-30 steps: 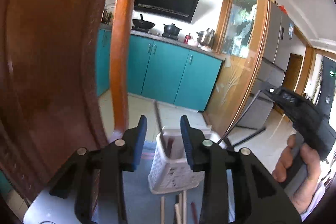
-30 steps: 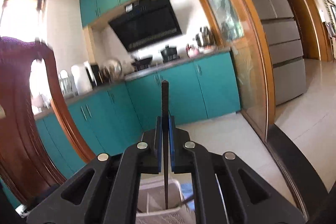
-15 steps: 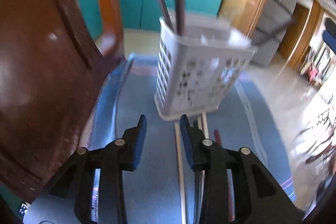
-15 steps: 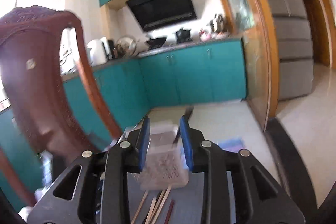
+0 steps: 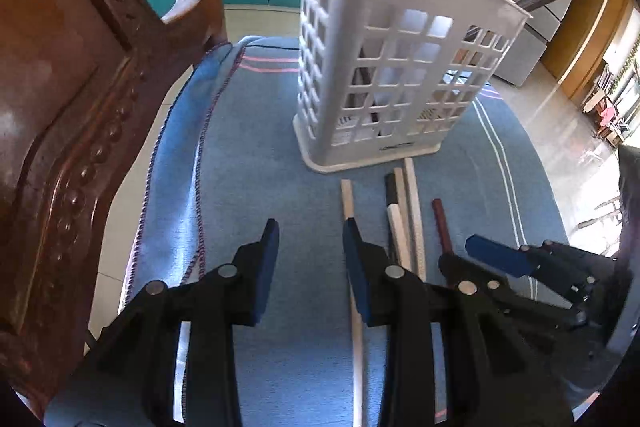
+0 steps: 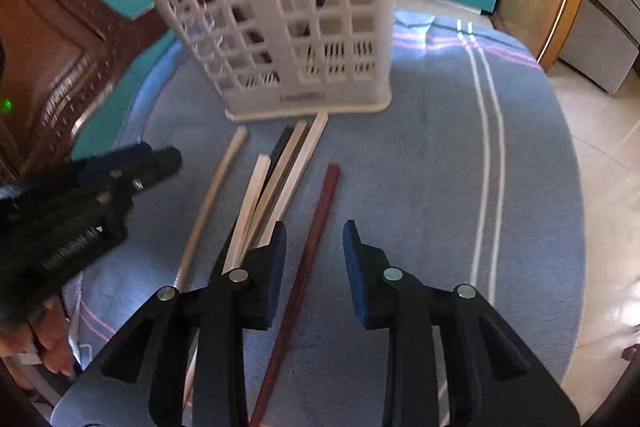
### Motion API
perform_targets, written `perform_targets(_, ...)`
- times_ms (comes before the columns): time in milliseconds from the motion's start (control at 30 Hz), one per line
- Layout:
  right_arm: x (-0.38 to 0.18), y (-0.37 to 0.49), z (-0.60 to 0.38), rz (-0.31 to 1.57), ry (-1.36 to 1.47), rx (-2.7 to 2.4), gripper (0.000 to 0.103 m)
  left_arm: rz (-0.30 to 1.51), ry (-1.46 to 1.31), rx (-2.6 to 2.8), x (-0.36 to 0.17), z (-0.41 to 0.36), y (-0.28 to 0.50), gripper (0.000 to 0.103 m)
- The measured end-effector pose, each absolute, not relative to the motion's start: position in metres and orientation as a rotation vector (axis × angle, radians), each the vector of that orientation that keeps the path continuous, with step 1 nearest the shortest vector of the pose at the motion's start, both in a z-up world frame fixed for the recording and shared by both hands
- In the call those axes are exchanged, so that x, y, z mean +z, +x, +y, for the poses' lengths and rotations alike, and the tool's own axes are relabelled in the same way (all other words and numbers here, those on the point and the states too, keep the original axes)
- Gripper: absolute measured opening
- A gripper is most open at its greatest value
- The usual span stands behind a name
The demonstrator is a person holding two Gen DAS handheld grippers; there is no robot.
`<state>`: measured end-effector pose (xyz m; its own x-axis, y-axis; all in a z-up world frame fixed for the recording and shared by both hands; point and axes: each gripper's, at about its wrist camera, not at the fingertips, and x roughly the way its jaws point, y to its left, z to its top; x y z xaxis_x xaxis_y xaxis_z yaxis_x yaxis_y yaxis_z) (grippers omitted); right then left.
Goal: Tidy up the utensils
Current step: 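Open the left gripper over the holder while the right gripper then releases its chopstick, then lower both grippers toward the remaining chopsticks on the cloth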
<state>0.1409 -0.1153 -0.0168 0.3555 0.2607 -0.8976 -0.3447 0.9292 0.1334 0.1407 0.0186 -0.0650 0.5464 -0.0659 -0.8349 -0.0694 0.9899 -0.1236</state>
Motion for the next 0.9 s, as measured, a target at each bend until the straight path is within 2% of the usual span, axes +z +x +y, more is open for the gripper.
perform_targets(33,-0.02,0.14,-0.114,1.156,-0.094,0.389,0.015,0.998,-0.146,0.0,-0.066,0.019,0.141,0.034)
perform_targets(133,-0.023,0.139,-0.118,1.163,-0.096,0.376,0.01,1.007,-0.139,-0.012,-0.069,0.016,0.141,0.034)
perform_targets(433,-0.017,0.141,-0.151,1.149,-0.033,0.271,0.009,1.054,-0.095,-0.053,-0.088,-0.006,0.151,0.039)
perform_targets(667,-0.022,0.14,-0.139,1.148,-0.103,0.251,0.011,1.055,-0.029,-0.02,-0.099,-0.017,0.161,0.039)
perform_targets(733,-0.022,0.144,-0.136,1.143,-0.119,0.247,0.011,1.048,-0.015,-0.013,-0.099,-0.02,0.161,0.036)
perform_targets(867,-0.019,0.143,-0.129,1.138,-0.103,0.263,0.009,1.038,-0.022,-0.004,-0.096,-0.02,0.162,0.01)
perform_targets(900,-0.019,0.143,-0.13,1.14,-0.086,0.273,0.008,1.037,-0.027,-0.003,-0.096,-0.019,0.163,0.009)
